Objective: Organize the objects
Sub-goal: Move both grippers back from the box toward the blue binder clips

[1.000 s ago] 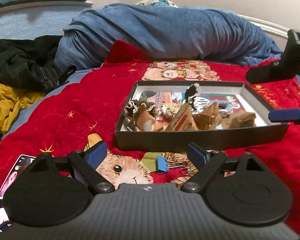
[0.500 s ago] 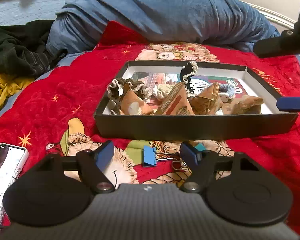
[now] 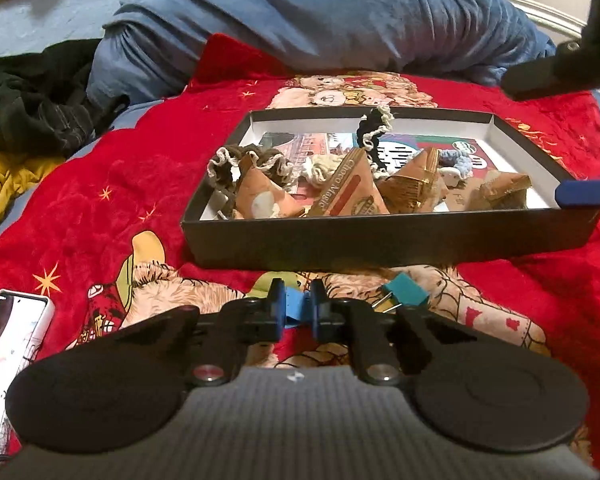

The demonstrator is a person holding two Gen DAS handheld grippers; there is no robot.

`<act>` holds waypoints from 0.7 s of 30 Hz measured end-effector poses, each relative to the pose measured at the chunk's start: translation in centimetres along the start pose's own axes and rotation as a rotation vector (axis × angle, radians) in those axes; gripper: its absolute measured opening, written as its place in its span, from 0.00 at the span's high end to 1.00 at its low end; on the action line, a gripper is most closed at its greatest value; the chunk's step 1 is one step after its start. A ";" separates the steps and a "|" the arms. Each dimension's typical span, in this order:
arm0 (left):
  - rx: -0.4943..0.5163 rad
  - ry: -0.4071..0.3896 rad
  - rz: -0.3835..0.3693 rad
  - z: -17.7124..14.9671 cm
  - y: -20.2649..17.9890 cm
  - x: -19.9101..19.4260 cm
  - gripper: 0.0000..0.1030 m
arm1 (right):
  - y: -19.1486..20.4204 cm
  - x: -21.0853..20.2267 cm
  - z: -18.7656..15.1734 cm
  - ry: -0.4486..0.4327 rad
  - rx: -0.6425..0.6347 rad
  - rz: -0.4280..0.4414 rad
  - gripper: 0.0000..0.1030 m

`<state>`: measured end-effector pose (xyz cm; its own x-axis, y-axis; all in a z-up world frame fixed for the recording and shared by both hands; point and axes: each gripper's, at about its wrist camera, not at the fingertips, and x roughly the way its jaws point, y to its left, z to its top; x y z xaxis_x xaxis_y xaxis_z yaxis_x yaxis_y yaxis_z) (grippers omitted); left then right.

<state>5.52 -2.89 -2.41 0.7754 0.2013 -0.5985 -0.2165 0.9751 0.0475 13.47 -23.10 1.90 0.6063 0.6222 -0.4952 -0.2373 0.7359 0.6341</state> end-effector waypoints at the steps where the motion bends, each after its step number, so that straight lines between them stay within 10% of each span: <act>1: -0.003 0.002 -0.002 0.0 0.1 0.0 0.85 | 0.0 0.0 0.0 0.000 0.001 0.000 0.12; 21: -0.021 -0.002 0.031 0.2 0.8 -0.4 0.86 | 0.0 0.2 -0.2 0.007 0.003 0.003 0.12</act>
<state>5.12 -2.15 -2.01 0.7696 0.2314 -0.5951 -0.2524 0.9664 0.0494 13.46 -22.93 1.71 0.6005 0.6262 -0.4972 -0.2369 0.7332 0.6374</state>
